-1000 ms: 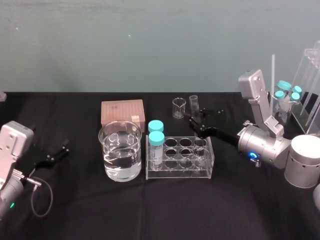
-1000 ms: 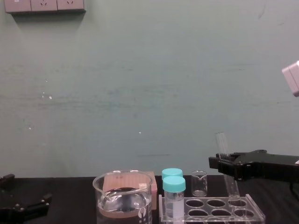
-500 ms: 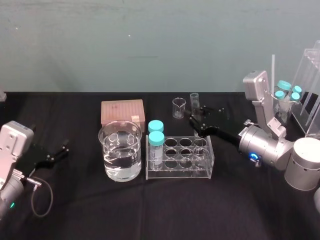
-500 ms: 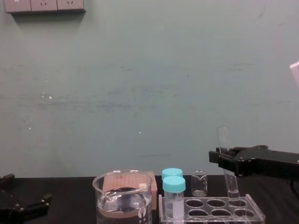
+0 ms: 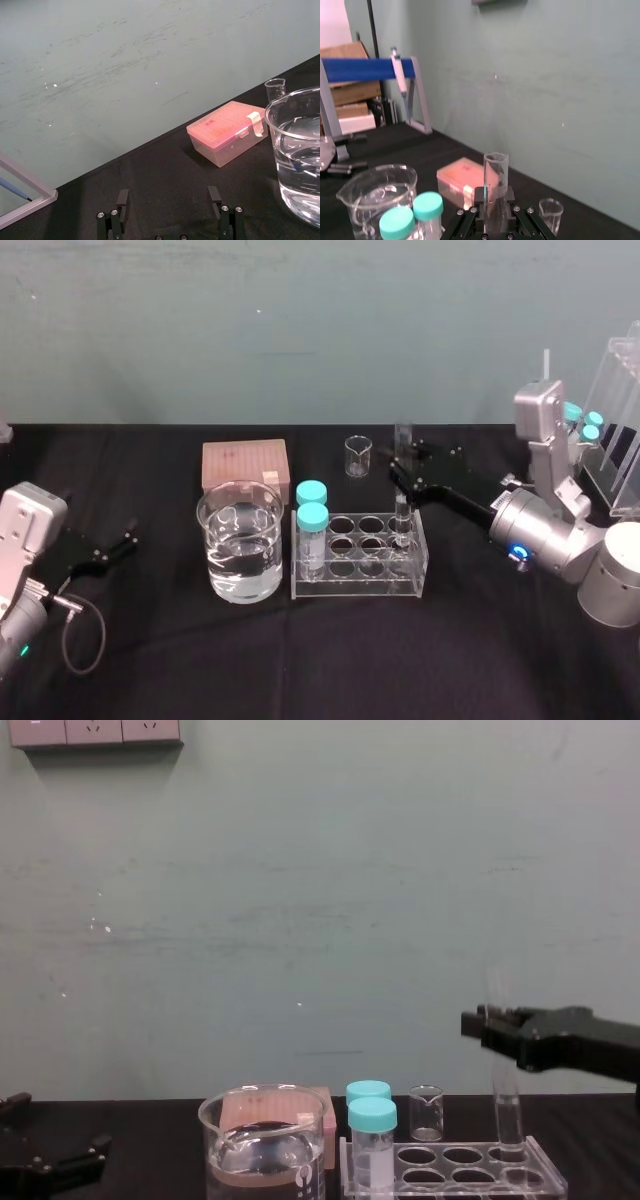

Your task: Hold the test tube with one hand and immerse one end into the beaker, then return it to the test tube rack.

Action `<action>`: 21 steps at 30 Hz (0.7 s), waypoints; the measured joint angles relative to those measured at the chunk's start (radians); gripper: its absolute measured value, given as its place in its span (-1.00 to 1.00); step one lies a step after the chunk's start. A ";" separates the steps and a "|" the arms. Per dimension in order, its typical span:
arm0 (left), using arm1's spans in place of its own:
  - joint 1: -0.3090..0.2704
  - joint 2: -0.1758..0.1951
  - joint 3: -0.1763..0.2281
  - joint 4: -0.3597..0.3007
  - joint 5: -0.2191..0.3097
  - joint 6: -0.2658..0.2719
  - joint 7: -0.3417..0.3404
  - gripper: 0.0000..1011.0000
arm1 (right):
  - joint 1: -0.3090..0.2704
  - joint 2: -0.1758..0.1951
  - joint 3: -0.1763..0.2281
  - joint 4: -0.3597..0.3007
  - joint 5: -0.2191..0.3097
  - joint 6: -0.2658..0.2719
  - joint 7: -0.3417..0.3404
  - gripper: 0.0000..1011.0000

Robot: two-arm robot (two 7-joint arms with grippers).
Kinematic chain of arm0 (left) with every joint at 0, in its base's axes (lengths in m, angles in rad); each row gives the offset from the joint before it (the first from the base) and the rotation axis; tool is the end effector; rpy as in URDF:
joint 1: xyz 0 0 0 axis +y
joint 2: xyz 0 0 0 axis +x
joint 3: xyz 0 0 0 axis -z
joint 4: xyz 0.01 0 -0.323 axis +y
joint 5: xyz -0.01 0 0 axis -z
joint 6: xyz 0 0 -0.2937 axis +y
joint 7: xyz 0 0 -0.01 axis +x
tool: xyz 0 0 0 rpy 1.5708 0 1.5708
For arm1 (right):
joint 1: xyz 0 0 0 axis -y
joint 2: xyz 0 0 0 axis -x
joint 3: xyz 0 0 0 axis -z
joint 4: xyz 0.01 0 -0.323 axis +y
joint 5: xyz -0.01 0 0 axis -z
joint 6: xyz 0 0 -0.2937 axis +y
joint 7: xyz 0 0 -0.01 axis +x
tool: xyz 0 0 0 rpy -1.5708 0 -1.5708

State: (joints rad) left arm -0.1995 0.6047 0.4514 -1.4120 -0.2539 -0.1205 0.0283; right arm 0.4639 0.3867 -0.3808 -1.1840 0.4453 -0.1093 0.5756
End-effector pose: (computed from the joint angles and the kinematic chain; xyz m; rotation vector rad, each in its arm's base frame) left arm 0.3492 0.1054 -0.3260 0.3045 -0.2850 1.2480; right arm 0.4419 -0.0695 -0.2856 -0.0099 -0.0874 -0.8128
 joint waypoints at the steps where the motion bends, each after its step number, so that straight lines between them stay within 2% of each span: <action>1: 0.000 0.000 0.000 0.000 0.000 0.000 0.000 0.98 | -0.001 0.000 0.003 -0.005 0.003 -0.004 0.001 -0.55; 12: 0.000 0.000 0.000 0.000 0.000 0.000 0.000 0.98 | 0.000 0.009 0.049 -0.090 0.059 -0.038 0.022 -0.55; 21: 0.000 0.000 0.000 0.000 0.000 0.000 0.000 0.98 | 0.010 0.034 0.076 -0.168 0.080 -0.026 0.003 -0.55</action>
State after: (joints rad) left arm -0.1995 0.6047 0.4514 -1.4120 -0.2539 -0.1205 0.0283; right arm 0.4740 0.4205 -0.3047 -1.3522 0.5251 -0.1355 0.5790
